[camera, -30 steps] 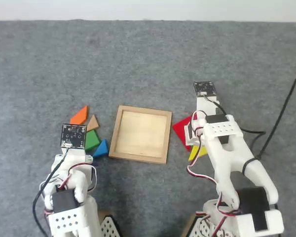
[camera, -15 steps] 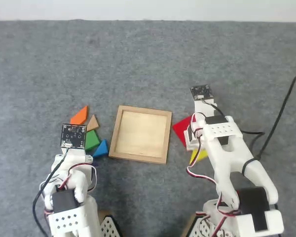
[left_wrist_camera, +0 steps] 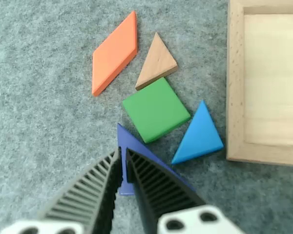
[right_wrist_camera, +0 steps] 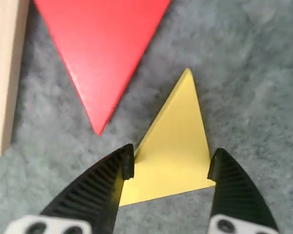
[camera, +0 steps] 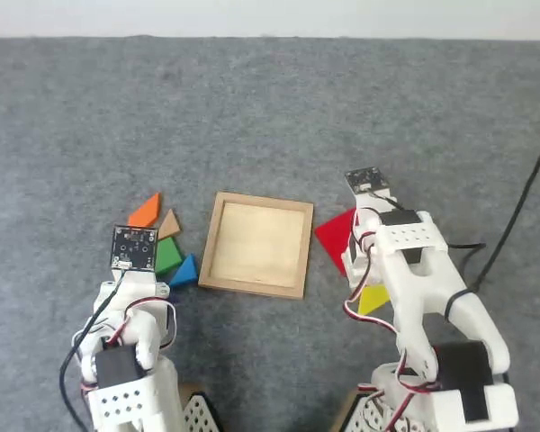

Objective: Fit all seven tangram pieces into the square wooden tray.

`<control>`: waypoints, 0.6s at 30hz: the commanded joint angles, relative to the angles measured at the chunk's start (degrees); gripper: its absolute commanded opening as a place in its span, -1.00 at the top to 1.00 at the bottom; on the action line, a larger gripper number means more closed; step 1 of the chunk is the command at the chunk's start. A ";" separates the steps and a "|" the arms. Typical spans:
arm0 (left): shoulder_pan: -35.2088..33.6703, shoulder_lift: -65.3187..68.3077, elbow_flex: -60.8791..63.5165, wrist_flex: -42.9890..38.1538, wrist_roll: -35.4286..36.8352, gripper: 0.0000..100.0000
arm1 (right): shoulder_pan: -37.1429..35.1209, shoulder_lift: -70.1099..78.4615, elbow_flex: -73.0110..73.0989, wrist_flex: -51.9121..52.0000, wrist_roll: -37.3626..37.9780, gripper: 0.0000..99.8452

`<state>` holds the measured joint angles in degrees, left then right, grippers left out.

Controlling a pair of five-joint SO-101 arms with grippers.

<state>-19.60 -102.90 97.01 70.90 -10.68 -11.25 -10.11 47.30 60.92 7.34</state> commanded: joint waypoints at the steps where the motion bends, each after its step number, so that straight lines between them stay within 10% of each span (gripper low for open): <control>1: 0.35 -1.14 -0.48 0.35 0.35 0.97 | 1.10 -1.01 -2.90 4.09 3.16 0.43; 11: 0.35 -1.14 -0.48 0.35 0.35 0.97 | 0.92 -0.31 -7.30 12.62 6.07 0.23; 18: 0.35 -1.14 -0.48 0.35 0.35 0.97 | 0.92 3.74 0.18 -0.48 4.48 0.23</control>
<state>-19.60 -102.90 97.01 70.90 -10.68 -10.99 -7.47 47.03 64.18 12.70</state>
